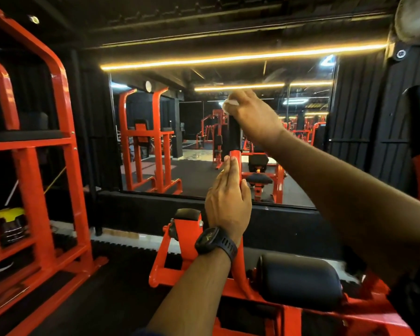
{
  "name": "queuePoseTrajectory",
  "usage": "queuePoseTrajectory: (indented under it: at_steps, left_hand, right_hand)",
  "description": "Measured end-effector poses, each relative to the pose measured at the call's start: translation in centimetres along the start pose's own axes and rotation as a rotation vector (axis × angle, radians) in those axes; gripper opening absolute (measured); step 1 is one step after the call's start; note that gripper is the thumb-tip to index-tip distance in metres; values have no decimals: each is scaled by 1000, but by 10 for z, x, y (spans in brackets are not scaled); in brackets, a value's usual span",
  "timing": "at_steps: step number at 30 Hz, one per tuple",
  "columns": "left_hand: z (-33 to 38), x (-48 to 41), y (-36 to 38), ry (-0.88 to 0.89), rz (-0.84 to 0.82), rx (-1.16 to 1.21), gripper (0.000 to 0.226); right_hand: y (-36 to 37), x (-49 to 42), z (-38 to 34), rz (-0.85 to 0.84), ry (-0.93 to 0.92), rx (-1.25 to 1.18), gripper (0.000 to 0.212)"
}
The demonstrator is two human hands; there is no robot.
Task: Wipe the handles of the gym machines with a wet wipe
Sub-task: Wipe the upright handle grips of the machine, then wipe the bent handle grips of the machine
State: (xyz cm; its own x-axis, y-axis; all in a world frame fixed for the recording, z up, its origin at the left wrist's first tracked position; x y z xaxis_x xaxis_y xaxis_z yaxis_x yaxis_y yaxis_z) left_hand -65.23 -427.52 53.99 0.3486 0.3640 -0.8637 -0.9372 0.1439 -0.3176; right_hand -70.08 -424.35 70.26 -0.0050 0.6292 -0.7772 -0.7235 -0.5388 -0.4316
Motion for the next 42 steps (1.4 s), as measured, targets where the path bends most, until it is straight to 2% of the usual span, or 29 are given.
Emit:
queuePoseTrajectory:
  at_steps: [5, 9, 12, 15, 20, 25, 29, 33, 36, 38, 42]
  left_hand:
    - [-2, -1, -2, -29, -34, 57, 61]
    - [-2, 1, -6, -53, -61, 97, 59]
    - [-6, 4, -12, -118, -62, 211, 50]
    - [-3, 7, -23, -147, -29, 323, 39]
    - [34, 16, -33, -74, -30, 556, 35]
    - [85, 37, -26, -59, -110, 746, 31]
    - [148, 67, -17, 3, -220, 897, 29]
    - [225, 109, -10, 65, -314, 956, 25]
    - [294, 151, -11, -13, -411, 1114, 8]
    - [346, 185, -13, -59, -538, 1230, 13]
    - [449, 252, -41, -92, -753, 1397, 17]
  right_hand:
    - [11, 25, -3, 19, 200, -337, 26]
    - [0, 52, -7, 76, 380, -485, 29]
    - [-4, 77, -13, 94, 441, -528, 29]
    - [-13, 106, -14, 153, 592, -766, 24]
    - [-39, 156, -20, 259, 739, -943, 16]
    - [-84, 211, -9, 354, 847, -1041, 19]
    - [-138, 261, 14, 379, 859, -924, 25]
    - [-200, 334, 44, 432, 986, -795, 27]
    - [-263, 396, 62, 492, 1066, -643, 20]
    - [-307, 435, 70, 533, 1105, -652, 17]
    - [-406, 519, 83, 650, 1248, -614, 42]
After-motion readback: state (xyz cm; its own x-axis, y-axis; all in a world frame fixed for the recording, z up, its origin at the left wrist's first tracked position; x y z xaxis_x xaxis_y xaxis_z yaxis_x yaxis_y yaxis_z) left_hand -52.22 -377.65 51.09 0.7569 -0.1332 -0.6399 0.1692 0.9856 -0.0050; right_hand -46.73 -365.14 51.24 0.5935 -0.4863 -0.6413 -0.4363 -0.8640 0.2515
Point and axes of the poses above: each hand's wrist, its own x-axis away from the middle knuckle, its own y-axis out of the palm, z = x × y, the point moved 9 cm from there along -x, towards the middle knuckle, and after that the axes turned 4 degrees about -x, right-handed, at the moved point
